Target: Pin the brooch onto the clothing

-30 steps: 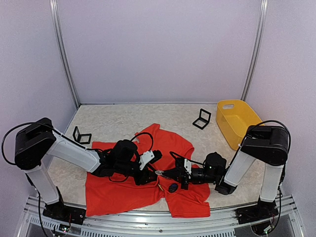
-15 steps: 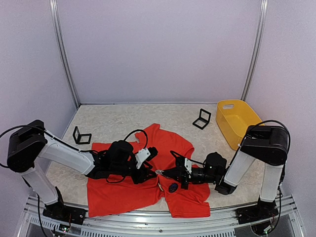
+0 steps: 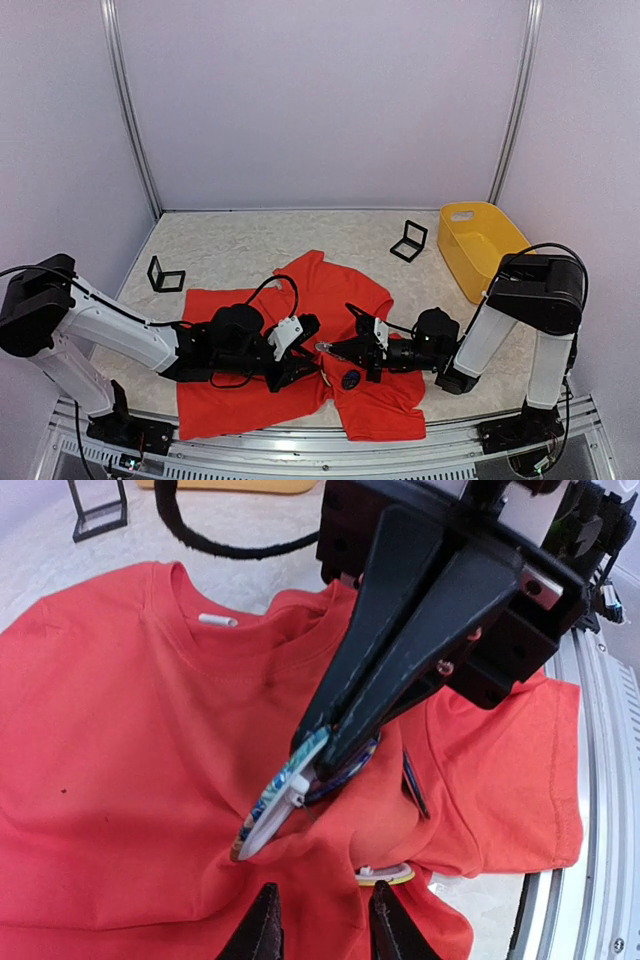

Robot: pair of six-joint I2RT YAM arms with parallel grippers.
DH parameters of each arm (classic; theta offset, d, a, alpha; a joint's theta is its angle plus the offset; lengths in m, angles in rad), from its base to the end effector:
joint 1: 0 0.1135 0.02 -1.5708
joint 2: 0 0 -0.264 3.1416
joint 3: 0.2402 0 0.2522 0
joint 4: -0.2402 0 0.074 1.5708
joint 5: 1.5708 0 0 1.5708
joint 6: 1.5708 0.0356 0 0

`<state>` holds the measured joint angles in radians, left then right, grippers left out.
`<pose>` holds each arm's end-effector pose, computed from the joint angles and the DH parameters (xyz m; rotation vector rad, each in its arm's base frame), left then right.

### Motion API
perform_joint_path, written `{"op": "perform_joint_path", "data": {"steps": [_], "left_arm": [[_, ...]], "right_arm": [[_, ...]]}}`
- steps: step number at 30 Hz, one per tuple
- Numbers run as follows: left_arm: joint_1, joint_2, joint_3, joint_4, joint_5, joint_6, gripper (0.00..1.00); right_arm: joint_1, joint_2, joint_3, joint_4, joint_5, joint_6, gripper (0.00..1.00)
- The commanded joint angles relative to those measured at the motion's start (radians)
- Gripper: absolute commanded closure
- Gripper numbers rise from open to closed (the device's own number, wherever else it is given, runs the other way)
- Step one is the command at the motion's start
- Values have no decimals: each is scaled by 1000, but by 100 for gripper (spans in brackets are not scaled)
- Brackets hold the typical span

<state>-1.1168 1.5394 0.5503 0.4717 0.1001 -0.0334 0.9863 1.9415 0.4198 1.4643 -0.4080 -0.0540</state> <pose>0.1247 -0.2636 0.1515 1.1819 1.8406 -0.7834 0.1505 0.2531 0.1117 -1.1308 1.3075 1.0335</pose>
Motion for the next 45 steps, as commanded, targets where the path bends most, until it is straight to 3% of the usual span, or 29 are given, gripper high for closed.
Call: {"op": "perform_joint_path", "data": {"steps": [1, 8, 30, 31, 33, 37, 41, 45], "left_arm": [[-7, 61, 50, 39, 7, -3, 76], [-8, 114, 93, 32, -28, -14, 99], [4, 197, 138, 19, -147, -72, 100], [4, 196, 135, 17, -138, -67, 93], [2, 182, 123, 17, -114, -45, 67], [5, 78, 33, 36, -44, 42, 50], [21, -40, -32, 62, 28, 111, 47], [44, -59, -31, 66, 74, 136, 56]], "right_arm": [[-2, 2, 4, 19, 1, 16, 100], [-3, -17, 2, -1, -7, 14, 100], [11, -49, -8, 39, -48, 120, 100], [10, -51, -9, 35, -48, 119, 100], [9, -54, -14, 34, -40, 109, 100], [-3, -50, -21, 32, -60, 99, 100], [-8, -44, -14, 30, -96, 87, 100], [-11, -45, -6, 31, -112, 89, 100]]}}
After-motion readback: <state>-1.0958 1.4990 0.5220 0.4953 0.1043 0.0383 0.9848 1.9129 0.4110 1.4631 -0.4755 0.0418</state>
